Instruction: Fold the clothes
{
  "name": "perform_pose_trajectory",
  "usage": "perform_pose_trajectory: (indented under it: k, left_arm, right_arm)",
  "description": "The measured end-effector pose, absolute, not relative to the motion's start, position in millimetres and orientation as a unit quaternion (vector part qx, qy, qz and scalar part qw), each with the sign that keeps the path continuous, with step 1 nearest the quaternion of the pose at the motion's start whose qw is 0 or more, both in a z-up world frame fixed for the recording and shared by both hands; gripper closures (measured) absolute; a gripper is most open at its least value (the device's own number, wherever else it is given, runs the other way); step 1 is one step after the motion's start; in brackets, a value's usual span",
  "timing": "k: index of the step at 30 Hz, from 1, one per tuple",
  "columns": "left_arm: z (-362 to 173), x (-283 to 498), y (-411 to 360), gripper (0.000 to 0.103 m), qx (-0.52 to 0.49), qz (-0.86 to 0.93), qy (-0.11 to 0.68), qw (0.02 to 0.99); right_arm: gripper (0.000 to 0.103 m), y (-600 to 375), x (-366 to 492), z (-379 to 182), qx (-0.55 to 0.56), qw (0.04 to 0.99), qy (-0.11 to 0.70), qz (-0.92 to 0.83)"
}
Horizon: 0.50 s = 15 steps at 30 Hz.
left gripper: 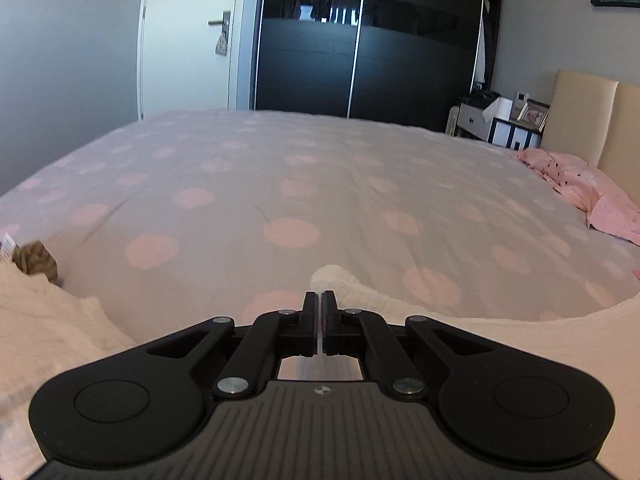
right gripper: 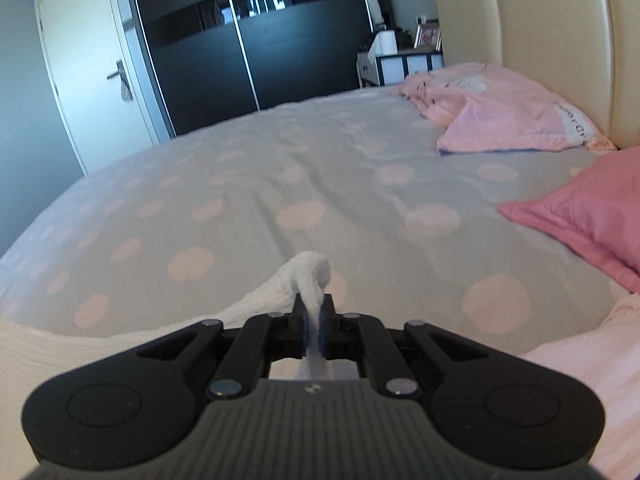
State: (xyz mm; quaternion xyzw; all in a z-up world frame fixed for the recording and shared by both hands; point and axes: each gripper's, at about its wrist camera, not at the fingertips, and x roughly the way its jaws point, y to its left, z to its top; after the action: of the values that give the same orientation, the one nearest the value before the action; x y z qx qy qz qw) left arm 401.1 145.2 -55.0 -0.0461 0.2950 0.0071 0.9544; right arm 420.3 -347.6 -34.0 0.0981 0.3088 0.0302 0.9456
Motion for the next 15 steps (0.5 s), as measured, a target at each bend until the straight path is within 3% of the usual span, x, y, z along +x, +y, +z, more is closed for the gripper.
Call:
perform_pose_trajectory:
  k: [2,4,5,7,12,15]
  left_arm:
    - [-67.1,405.9,144.3,0.102,-0.045,0.02,0.309,0.95]
    - [-71.8,406.0,143.8,0.095,-0.038,0.013,0.32,0.947]
    - [-72.8,405.3,143.0,0.085,-0.03,0.012,0.323,0.946]
    - [-71.6,401.7,142.6,0.078,-0.016,0.011,0.321,0.947]
    - [-49.9,390.2,148.1,0.077,-0.005,0.012,0.33,0.944]
    - [-21.8,374.8,148.6,0.07,0.008,0.017,0.316,0.948]
  right_arm:
    - [0.086,-346.6,424.4,-44.3,0.097,0.942,0.321,0.028]
    - [0.059,-347.0,422.3,-48.7,0.097,0.943,0.317,0.026]
    - [0.057,-347.0,420.6,-49.7,0.093,0.944,0.314,0.027]
    - [0.054,-345.8,418.7,-48.3,0.068,0.945,0.319,0.029]
    - [0.049,-353.3,406.3,-38.3,0.066,0.94,0.334,0.033]
    - [0.047,-357.7,394.1,-23.9,0.075,0.938,0.335,0.04]
